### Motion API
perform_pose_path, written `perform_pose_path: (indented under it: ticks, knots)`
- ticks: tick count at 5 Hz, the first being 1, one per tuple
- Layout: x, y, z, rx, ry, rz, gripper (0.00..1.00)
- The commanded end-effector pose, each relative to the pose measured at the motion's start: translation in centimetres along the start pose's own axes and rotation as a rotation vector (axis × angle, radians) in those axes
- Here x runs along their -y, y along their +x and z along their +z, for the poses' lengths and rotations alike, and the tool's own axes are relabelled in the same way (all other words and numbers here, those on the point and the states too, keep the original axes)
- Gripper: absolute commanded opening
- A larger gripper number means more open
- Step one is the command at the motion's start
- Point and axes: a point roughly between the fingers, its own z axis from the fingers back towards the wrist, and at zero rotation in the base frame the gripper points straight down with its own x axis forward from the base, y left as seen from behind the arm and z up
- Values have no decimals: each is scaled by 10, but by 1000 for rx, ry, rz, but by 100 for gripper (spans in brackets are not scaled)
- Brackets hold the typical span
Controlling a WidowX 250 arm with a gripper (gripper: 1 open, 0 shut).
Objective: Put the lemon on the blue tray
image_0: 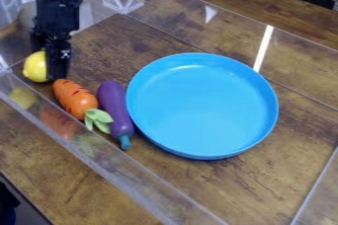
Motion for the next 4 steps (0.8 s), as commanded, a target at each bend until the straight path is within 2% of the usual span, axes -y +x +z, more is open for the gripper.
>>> perform_pose_path:
  ticks: [1,2,4]
  knots:
    - [9,19,1,7,3,30,0]
    - [15,32,2,9,1,77,0]
    - [-3,23,16,23,6,139,0]
